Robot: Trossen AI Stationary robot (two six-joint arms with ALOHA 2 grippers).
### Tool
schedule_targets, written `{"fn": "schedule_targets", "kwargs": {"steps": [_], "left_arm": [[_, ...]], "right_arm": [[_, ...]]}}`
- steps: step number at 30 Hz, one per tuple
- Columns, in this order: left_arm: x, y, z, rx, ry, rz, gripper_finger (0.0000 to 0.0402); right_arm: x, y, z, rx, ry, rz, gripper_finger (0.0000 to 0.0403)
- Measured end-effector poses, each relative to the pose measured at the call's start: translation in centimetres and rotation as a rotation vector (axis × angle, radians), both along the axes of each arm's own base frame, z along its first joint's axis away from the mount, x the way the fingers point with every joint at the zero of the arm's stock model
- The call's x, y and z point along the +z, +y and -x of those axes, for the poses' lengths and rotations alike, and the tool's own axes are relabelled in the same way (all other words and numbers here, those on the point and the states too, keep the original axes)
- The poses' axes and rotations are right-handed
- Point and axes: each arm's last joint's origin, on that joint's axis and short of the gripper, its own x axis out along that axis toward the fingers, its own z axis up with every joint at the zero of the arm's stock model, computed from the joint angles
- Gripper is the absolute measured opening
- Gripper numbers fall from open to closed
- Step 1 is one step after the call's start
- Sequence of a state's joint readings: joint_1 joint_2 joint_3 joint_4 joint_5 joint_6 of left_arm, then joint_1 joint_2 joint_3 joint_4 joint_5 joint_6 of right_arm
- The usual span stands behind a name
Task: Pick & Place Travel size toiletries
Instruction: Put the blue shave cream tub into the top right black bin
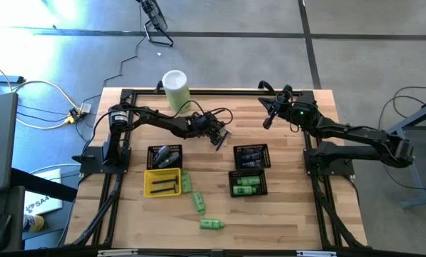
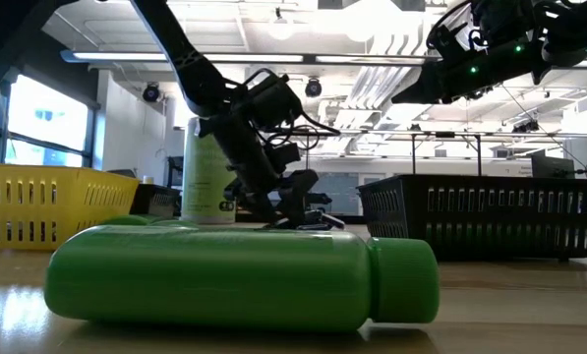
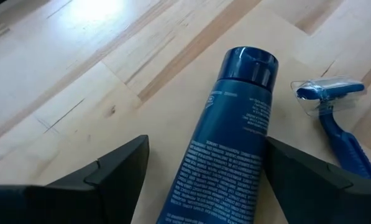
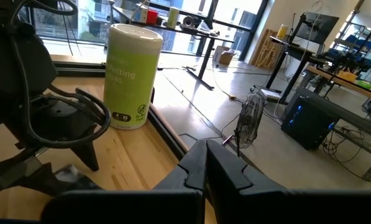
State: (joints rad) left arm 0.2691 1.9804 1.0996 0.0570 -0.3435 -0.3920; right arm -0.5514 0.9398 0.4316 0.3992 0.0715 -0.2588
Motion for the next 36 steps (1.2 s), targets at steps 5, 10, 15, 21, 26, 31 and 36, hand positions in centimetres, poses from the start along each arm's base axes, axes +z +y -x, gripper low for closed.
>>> {"fn": "schedule_targets", "kwargs": {"steps": [5,10,15,21,26,31,36], "left_arm": [[-0.02,-0.05,-0.03,-0.022,-0.004,0.021,0.0301],[-0.05,-0.09,-0.02,-0.024,-0.006,0.030,0.0300],[-0.04,-0.11,-0.04,-0.025,-0.009,0.032,0.0271],[-0.04,-0.12,-0.05,-0.023,-0.011,0.034,0.0226],[-0.05,-0.12,-0.04,-0.023,-0.011,0.035,0.0206],[-0.05,-0.14,-0.05,-0.025,-0.011,0.035,0.0192],[-0.05,-0.14,-0.05,-0.026,-0.011,0.036,0.0176]], "right_arm": [[0.00,0.00,0.00,0.000,0.000,0.000,0.0002],[0.00,0.00,0.00,0.000,0.000,0.000,0.0002],[0.00,0.00,0.00,0.000,0.000,0.000,0.0002],[0.00,0.00,0.00,0.000,0.000,0.000,0.0002],[0.00,0.00,0.00,0.000,0.000,0.000,0.0002],[0.00,0.00,0.00,0.000,0.000,0.000,0.0002],[0.00,0.00,0.00,0.000,0.000,0.000,0.0002]]}}
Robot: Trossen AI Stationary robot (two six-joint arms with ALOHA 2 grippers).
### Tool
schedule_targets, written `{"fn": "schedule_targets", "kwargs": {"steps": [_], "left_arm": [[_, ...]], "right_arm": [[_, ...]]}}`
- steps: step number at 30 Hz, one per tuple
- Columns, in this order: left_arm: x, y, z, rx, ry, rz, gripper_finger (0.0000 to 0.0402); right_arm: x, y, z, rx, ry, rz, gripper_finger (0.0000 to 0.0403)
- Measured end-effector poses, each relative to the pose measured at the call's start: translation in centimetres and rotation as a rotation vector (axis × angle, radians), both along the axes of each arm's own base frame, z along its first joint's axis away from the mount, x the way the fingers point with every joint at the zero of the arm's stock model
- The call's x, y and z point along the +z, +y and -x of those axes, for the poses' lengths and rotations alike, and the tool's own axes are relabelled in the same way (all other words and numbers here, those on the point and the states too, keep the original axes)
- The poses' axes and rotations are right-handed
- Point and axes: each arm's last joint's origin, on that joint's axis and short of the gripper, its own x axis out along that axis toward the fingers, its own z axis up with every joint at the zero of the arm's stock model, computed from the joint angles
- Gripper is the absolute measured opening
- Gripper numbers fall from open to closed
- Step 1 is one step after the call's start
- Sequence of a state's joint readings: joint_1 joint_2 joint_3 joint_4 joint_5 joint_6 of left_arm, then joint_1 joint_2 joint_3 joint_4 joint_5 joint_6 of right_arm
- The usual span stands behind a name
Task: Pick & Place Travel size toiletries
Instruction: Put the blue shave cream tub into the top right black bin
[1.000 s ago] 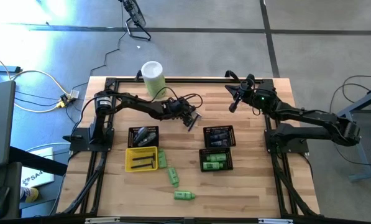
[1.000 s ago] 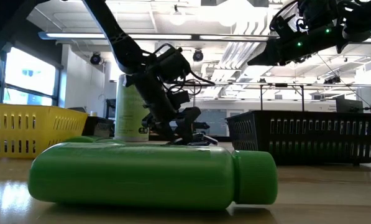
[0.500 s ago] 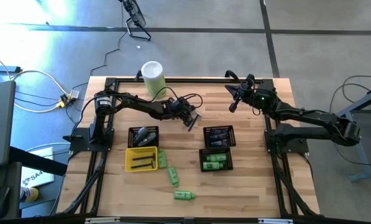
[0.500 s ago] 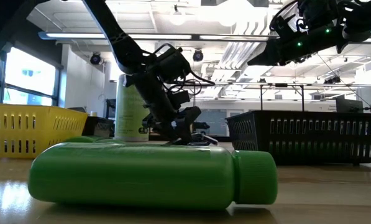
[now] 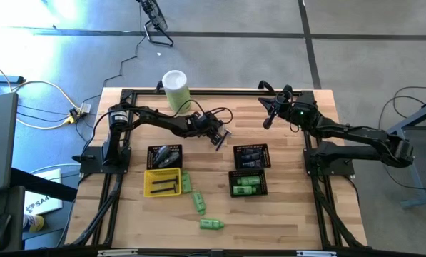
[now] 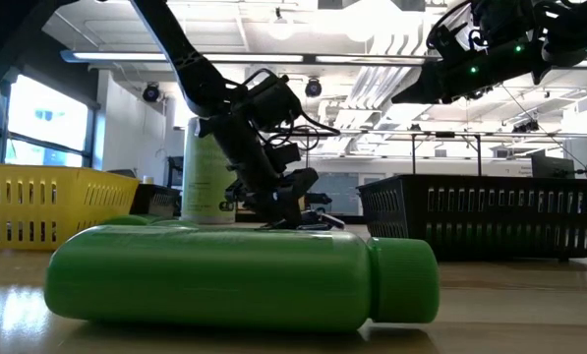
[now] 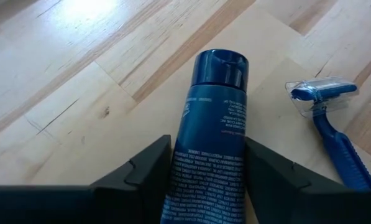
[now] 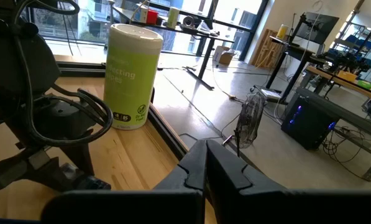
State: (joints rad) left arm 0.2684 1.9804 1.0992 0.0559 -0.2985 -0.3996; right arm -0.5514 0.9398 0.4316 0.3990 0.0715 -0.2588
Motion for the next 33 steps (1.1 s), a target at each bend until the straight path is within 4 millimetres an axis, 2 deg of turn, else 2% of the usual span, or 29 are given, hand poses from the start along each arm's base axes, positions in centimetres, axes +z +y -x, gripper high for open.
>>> {"fn": "schedule_targets", "kwargs": {"steps": [16,21,28,33], "left_arm": [[0.0,0.0,0.0,-0.001,-0.001,-0.001,0.0159],[0.6,-0.1,0.2,-0.012,0.000,-0.001,0.0158],[4.0,-0.2,0.6,-0.050,-0.064,-0.057,0.0158],[7.7,-0.4,1.4,-0.117,-0.147,-0.094,0.0158]], "right_arm": [[0.0,0.0,0.0,0.000,0.000,0.000,0.0002],[0.0,0.0,0.0,0.000,0.000,0.000,0.0002],[0.0,0.0,0.0,0.000,0.000,0.000,0.0002],[0.0,0.0,0.0,0.000,0.000,0.000,0.0003]]}}
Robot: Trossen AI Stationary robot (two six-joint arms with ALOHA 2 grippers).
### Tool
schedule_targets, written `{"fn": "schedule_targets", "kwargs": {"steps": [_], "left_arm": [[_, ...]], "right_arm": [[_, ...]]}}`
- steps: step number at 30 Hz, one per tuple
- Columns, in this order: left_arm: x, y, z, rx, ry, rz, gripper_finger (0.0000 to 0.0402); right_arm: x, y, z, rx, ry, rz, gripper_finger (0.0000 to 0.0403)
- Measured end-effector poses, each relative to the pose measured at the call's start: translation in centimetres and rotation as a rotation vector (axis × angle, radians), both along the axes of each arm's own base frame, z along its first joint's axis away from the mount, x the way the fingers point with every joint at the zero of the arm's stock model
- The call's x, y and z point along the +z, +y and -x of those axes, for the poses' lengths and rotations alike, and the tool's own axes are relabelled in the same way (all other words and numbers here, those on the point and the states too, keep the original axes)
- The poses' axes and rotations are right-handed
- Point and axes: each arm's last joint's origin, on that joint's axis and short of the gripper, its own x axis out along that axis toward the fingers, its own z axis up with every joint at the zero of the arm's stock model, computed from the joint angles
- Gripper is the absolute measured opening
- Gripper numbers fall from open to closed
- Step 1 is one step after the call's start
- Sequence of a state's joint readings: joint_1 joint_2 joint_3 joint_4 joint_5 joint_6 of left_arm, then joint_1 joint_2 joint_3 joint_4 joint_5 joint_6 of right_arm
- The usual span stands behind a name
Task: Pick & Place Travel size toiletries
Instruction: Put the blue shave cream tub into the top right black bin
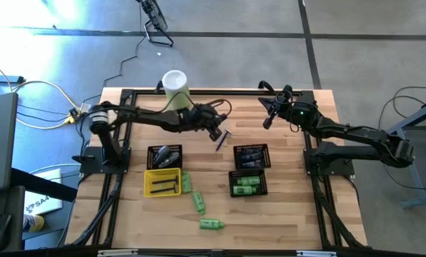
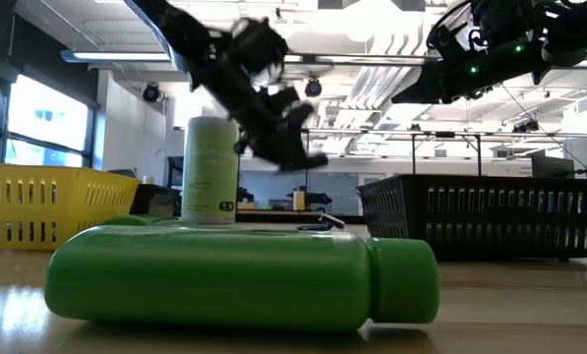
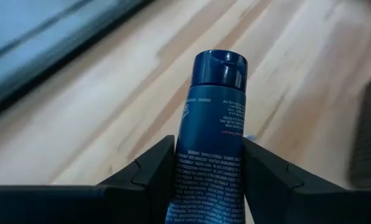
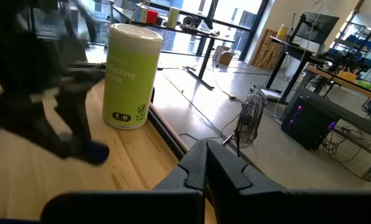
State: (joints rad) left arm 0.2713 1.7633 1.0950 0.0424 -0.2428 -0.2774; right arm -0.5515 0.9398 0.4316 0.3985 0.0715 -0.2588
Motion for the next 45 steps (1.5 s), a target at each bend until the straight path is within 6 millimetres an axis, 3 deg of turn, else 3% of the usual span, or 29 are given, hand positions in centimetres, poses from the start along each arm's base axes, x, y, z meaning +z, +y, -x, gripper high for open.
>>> {"fn": "schedule_targets", "kwargs": {"steps": [7,13,22,31,45], "left_arm": [[5.6,1.5,2.7,-0.097,-0.146,-0.005,0.0158],[7.9,3.6,5.3,-0.195,-0.217,0.077,0.0158],[8.2,5.6,7.2,-0.430,-0.311,0.348,0.0158],[7.5,5.6,8.2,-0.575,-0.276,0.501,0.0158],[6.9,4.2,7.9,-0.612,-0.209,0.543,0.0158]], "right_arm": [[0.0,0.0,0.0,0.000,0.000,0.000,0.0003],[0.0,0.0,0.0,0.012,-0.004,0.001,0.0003],[0.9,0.7,-0.4,0.279,-0.124,-0.037,0.0003],[0.6,2.3,-1.5,0.518,-0.146,-0.135,0.0002],[-1.8,4.3,-6.5,0.443,-0.208,-0.021,0.0010]]}}
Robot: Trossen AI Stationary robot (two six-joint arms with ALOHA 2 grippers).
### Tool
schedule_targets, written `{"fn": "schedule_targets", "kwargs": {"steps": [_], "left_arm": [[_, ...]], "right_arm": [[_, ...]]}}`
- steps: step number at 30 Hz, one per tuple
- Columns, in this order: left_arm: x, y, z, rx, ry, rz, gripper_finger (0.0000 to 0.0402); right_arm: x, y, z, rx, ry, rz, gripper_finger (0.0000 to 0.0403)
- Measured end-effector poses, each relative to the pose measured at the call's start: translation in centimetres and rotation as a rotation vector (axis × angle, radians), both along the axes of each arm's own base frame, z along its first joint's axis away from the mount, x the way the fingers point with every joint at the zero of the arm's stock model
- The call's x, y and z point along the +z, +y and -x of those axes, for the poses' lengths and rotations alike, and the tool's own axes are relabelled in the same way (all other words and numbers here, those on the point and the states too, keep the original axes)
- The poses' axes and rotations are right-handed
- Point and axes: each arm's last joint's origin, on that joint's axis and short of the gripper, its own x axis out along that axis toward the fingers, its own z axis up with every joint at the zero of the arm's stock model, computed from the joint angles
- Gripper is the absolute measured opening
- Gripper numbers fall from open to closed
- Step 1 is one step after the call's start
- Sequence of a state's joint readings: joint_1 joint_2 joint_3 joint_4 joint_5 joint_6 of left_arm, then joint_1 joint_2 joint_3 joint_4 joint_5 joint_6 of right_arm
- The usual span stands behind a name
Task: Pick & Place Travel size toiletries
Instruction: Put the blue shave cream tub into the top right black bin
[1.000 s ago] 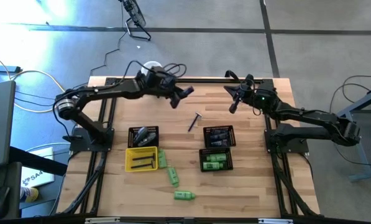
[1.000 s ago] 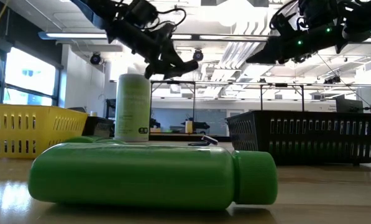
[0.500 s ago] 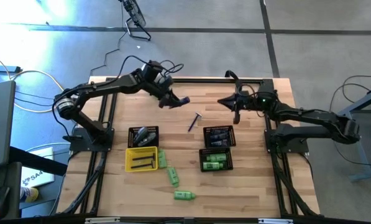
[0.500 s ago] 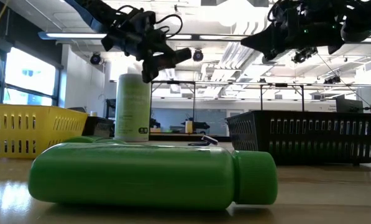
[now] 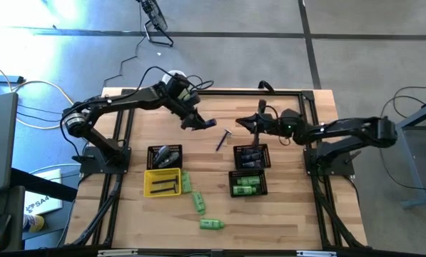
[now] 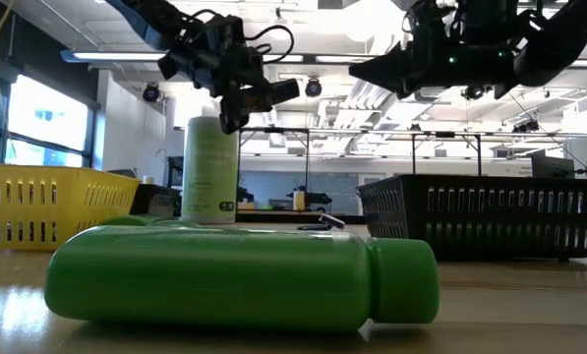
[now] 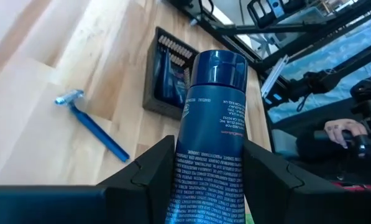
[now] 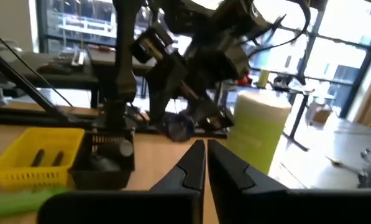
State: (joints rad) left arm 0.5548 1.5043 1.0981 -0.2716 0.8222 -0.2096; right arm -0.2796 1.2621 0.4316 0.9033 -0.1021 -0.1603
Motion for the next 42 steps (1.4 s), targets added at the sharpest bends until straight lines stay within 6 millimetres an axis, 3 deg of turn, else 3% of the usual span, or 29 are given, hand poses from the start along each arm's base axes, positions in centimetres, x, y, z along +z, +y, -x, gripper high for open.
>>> {"fn": "schedule_targets", "kwargs": {"steps": [4,10,17,25,33,42], "left_arm": [[-0.1,-0.5,-0.1,-0.017,0.013,0.011,0.0158],[-0.2,-0.8,-0.3,-0.028,0.019,0.017,0.0158],[-0.3,-0.9,-0.2,-0.029,0.044,0.033,0.0158],[-0.8,-1.2,0.2,-0.030,0.113,0.076,0.0158],[-1.0,-2.1,-0.1,-0.062,0.131,0.084,0.0158],[-1.0,-3.1,-0.5,-0.096,0.132,0.082,0.0158]], "right_arm": [[-0.3,0.3,-0.5,0.016,-0.028,0.008,0.0050],[-1.6,0.4,-1.2,-0.023,0.021,-0.003,0.0148],[-2.4,0.8,-2.5,-0.043,0.078,0.135,0.0237],[-1.2,1.1,-5.5,0.063,0.086,0.198,0.0251],[-1.9,1.6,-8.7,0.121,0.157,0.235,0.0262],[-2.5,1.8,-9.8,0.161,0.211,0.277,0.0278]]}}
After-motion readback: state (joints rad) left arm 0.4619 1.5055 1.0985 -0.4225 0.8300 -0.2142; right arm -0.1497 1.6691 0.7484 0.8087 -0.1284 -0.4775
